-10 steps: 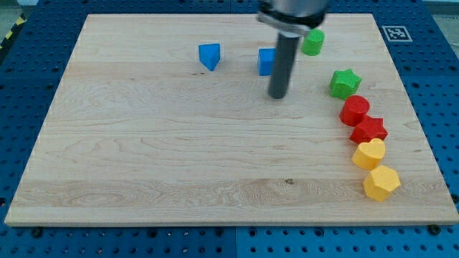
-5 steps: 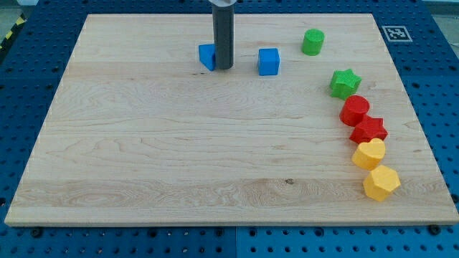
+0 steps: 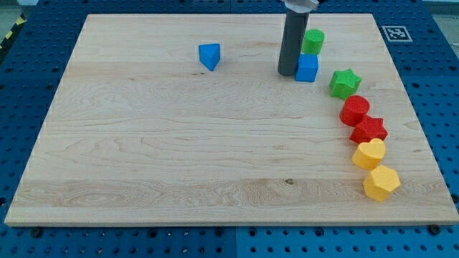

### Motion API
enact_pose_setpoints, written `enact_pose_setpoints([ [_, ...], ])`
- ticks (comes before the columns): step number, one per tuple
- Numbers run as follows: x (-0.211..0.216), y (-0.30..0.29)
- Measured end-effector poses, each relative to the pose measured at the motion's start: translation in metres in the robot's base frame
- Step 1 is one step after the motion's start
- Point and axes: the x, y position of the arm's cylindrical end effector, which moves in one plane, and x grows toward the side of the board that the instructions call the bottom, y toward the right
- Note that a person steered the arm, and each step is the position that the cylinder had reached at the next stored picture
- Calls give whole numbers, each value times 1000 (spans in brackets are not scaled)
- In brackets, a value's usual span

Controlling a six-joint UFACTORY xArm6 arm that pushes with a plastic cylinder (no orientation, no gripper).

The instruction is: Push the blue cube closer to green star

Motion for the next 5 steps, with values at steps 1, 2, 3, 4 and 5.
enact_pose_setpoints([
  [1, 0, 3],
  [2, 0, 13],
  [3, 0, 35],
  [4, 0, 39],
  [5, -2, 44],
])
